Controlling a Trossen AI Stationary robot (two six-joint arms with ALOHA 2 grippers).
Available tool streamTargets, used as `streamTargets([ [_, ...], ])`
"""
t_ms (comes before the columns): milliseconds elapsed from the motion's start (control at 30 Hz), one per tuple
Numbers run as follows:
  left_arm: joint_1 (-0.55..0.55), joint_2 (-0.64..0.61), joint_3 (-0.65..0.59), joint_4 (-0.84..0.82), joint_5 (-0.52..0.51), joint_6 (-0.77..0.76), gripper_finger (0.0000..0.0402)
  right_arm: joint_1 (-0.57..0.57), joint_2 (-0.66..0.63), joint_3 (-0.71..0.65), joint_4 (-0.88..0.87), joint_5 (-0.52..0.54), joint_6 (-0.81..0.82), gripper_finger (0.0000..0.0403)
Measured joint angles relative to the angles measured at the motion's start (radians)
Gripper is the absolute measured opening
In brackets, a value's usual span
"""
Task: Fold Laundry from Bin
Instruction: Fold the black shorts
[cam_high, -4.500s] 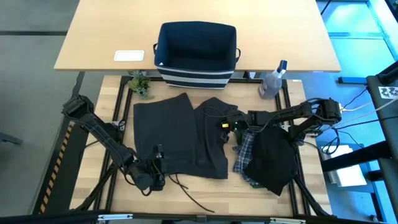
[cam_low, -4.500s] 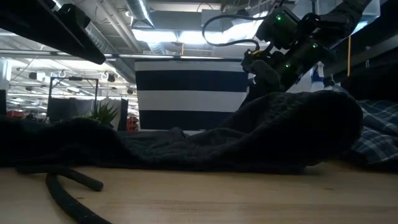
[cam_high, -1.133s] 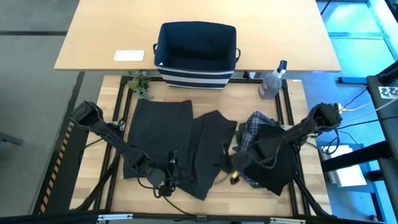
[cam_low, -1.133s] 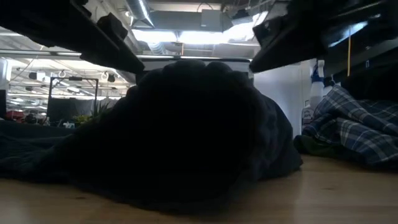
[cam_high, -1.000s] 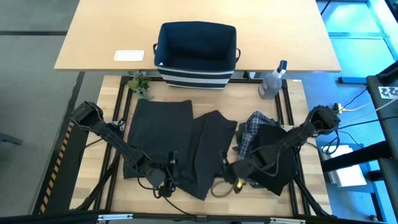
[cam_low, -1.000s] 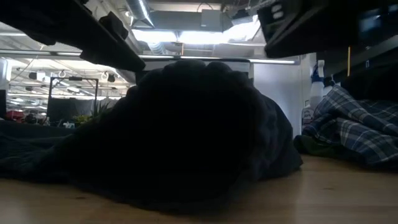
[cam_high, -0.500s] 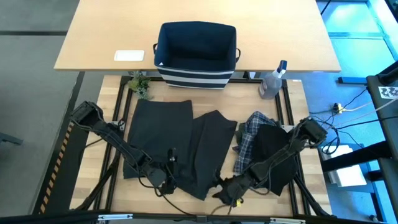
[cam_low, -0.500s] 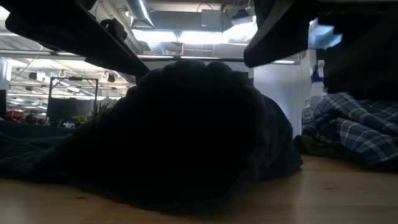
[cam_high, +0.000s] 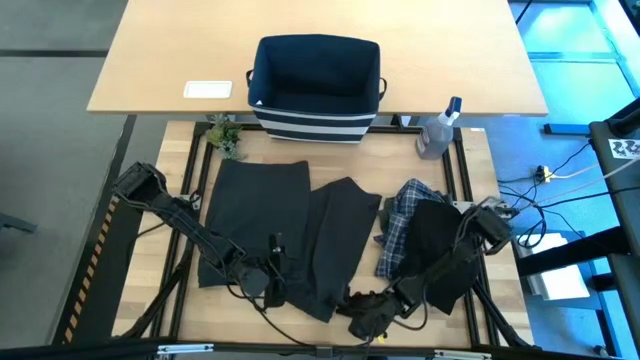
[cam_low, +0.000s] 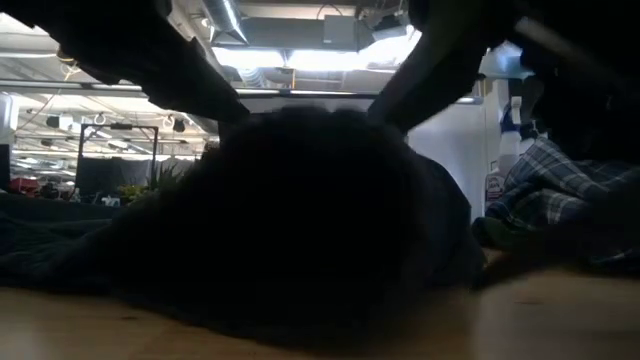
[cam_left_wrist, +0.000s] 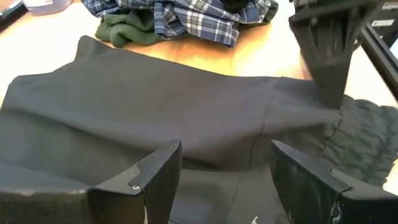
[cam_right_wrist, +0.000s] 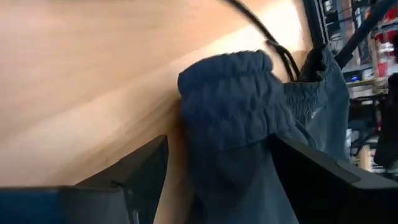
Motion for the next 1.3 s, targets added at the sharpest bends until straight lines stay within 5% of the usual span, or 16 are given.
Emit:
streamTargets([
  [300, -0.013, 0.0, 0.0, 0.0, -0.006, -0.105, 0.0234, -0.007, 0.05, 0.017, 0.031, 0.066, -0.033, 0.027],
  [600, -0.03, 0.0, 0.0, 0.015, -0.023, -0.241, 0.0234, -0.013, 0.053, 0.015, 0.073, 0.066, -0.028, 0.0154],
  [867, -0.037, 0.0, 0.0, 0.066, -0.034, -0.142, 0.0234, -0.032, 0.051, 0.013, 0.075, 0.062, 0.028, 0.001],
  [1067, -0.07, 0.0, 0.002, 0.362, -0.055, 0.165, 0.0234, -0.066, 0.031, 0.015, 0.07, 0.07, 0.159, 0.0014],
  [1300, -0.102, 0.0, 0.039, 0.329, -0.092, 0.261, 0.0234, -0.127, 0.005, 0.015, 0.071, 0.057, 0.26, 0.0005],
])
